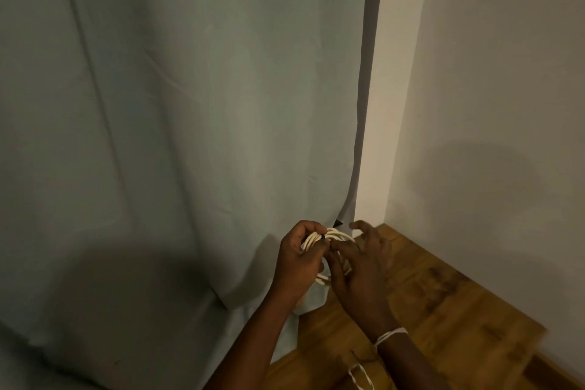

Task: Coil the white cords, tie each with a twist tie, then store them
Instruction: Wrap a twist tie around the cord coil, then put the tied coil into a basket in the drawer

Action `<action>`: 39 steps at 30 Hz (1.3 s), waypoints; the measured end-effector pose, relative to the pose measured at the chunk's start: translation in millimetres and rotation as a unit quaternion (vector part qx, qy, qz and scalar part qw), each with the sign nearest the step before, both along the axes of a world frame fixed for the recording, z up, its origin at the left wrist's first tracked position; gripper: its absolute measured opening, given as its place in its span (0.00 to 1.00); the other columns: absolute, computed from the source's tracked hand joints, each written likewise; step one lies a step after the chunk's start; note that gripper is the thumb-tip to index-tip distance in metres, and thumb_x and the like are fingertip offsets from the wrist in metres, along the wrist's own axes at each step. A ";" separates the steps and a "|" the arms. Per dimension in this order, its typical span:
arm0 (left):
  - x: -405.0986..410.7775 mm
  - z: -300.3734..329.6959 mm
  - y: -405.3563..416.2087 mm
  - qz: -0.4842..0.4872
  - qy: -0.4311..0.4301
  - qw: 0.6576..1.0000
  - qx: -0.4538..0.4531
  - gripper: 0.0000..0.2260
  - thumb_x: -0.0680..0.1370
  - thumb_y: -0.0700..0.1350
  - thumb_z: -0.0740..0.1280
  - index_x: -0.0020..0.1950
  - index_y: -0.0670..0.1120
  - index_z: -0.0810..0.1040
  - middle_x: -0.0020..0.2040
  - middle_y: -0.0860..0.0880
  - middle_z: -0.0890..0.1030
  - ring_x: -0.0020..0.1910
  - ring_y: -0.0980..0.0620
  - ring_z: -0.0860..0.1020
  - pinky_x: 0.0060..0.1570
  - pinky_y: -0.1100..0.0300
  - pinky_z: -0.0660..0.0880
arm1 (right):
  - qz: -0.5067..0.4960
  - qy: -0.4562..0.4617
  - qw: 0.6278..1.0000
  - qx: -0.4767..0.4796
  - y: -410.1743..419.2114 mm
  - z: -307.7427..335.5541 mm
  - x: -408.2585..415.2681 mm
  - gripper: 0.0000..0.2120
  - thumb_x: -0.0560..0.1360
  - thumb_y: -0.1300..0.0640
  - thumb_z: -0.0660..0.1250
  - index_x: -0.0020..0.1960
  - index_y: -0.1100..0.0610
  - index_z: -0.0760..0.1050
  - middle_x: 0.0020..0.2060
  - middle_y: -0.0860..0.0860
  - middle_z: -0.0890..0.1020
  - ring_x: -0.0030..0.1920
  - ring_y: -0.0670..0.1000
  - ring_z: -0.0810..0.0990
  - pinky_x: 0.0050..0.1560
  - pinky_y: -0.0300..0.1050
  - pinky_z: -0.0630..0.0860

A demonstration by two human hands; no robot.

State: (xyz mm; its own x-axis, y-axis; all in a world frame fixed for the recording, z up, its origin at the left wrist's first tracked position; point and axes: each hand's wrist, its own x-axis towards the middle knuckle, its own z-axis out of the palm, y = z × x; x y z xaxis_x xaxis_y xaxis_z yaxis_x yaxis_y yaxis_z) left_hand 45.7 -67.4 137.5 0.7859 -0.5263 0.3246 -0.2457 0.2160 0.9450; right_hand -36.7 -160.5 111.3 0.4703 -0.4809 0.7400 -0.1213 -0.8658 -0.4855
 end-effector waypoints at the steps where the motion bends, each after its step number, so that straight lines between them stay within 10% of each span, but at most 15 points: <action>1: -1.1 -0.3 -1.5 0.002 -0.010 1.000 0.003 0.07 0.76 0.37 0.69 0.49 0.49 0.79 0.44 0.48 0.82 0.36 0.53 0.79 0.31 0.61 0.74 | 0.019 0.004 1.000 0.022 -2.2 1.5 -3.3 0.11 0.75 0.47 0.66 0.54 0.45 0.84 0.67 0.55 0.76 0.67 0.53 0.65 0.65 0.59 0.65; 6: -6.6 -3.8 -5.4 -0.005 -0.049 0.999 0.015 0.08 0.76 0.40 0.69 0.50 0.54 0.79 0.45 0.52 0.83 0.39 0.54 0.80 0.37 0.64 0.76 | 0.132 0.019 0.981 0.138 -13.1 16.6 -24.0 0.06 0.74 0.51 0.73 0.50 0.42 0.84 0.63 0.47 0.79 0.63 0.50 0.76 0.62 0.49 0.75; 10: -13.5 -3.3 -4.8 -0.048 -0.057 0.997 0.012 0.09 0.78 0.39 0.68 0.51 0.54 0.78 0.43 0.52 0.82 0.36 0.58 0.79 0.35 0.67 0.74 | 0.225 -0.051 0.934 0.273 -17.0 34.9 -39.5 0.07 0.70 0.66 0.77 0.45 0.59 0.80 0.47 0.50 0.87 0.49 0.51 0.86 0.53 0.51 0.83; 14: -13.9 -6.5 0.1 -0.124 -0.097 0.987 0.026 0.06 0.78 0.41 0.67 0.55 0.48 0.78 0.43 0.53 0.81 0.36 0.59 0.79 0.36 0.68 0.74 | 0.238 0.053 0.920 0.308 -21.3 44.6 -55.0 0.22 0.69 0.55 0.77 0.60 0.58 0.74 0.46 0.53 0.87 0.46 0.54 0.87 0.50 0.52 0.84; 17: -17.6 -12.7 -0.1 -0.137 -0.113 0.983 0.039 0.07 0.77 0.42 0.68 0.54 0.50 0.78 0.47 0.54 0.82 0.46 0.56 0.81 0.43 0.65 0.78 | 0.238 0.100 0.934 0.247 -20.5 44.3 -67.9 0.14 0.72 0.51 0.72 0.56 0.51 0.81 0.42 0.54 0.87 0.40 0.55 0.86 0.46 0.51 0.85; 24: -62.5 -37.9 -21.7 -0.141 -0.183 0.972 0.030 0.11 0.80 0.43 0.66 0.57 0.59 0.72 0.52 0.63 0.78 0.53 0.67 0.78 0.47 0.75 0.74 | 0.124 0.090 0.956 0.250 -19.1 21.4 -107.8 0.08 0.75 0.50 0.71 0.52 0.49 0.84 0.36 0.49 0.86 0.34 0.50 0.84 0.37 0.45 0.83; 32: -139.8 -50.3 -101.2 -0.129 -0.456 0.873 0.115 0.10 0.80 0.49 0.62 0.58 0.46 0.76 0.44 0.49 0.81 0.38 0.51 0.78 0.32 0.60 0.72 | -0.038 0.061 0.959 0.276 -65.6 -5.8 -207.1 0.05 0.78 0.60 0.69 0.51 0.55 0.84 0.36 0.53 0.85 0.36 0.53 0.85 0.42 0.56 0.83; 39: -259.4 -71.3 -182.5 -0.208 -0.277 0.931 0.113 0.08 0.80 0.45 0.63 0.57 0.44 0.77 0.49 0.48 0.82 0.45 0.53 0.79 0.38 0.65 0.76 | -0.113 -0.072 0.905 0.404 -110.8 -36.3 -337.7 0.13 0.77 0.58 0.71 0.61 0.55 0.78 0.51 0.53 0.86 0.50 0.52 0.85 0.51 0.49 0.83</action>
State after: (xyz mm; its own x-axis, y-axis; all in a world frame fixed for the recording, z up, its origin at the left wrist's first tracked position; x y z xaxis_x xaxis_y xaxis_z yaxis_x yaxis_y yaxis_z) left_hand -213.7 -250.0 66.3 0.2433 -0.8521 0.4634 -0.6482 0.2125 0.7312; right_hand -374.4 -271.3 75.0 0.2184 -0.9644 0.1492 -0.1366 -0.1816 -0.9738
